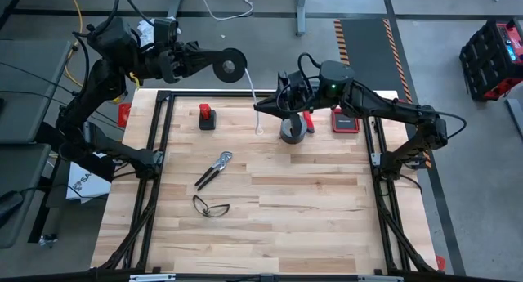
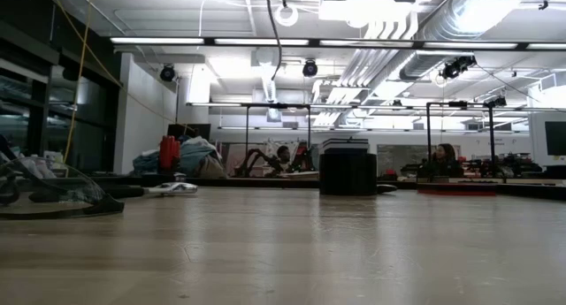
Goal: Coil cords
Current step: Coil the white wire onto the black spool
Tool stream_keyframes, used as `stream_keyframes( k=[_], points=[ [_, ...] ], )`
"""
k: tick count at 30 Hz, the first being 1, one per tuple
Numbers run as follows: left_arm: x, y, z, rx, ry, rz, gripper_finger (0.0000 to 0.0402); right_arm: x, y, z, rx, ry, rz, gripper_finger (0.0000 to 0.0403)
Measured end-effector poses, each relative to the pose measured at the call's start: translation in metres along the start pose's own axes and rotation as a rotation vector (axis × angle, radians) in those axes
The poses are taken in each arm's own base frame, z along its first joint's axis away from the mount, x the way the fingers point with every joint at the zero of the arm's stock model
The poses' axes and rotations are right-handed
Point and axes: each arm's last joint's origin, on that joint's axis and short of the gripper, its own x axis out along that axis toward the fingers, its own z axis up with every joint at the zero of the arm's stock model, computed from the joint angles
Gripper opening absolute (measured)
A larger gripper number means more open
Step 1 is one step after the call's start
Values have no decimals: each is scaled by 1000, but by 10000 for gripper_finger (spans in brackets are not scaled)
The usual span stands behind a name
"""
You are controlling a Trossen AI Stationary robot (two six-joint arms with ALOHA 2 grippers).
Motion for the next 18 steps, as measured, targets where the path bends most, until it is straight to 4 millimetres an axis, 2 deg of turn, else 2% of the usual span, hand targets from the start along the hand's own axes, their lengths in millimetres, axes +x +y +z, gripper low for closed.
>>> stream_keyframes(
  k=[4, 9, 18],
  points=[
    [8, 6, -2, -6, 1, 24, 0, 9, 12, -1, -56, -31, -11, 3],
    [37, 21, -9, -76, 15, 0, 0, 28, 20, -12, -61, -51, 1, 1],
    [66, 30, -21, -256, 97, -107, 0, 29, 18, -6, -110, -140, -61, 1]
  ],
)
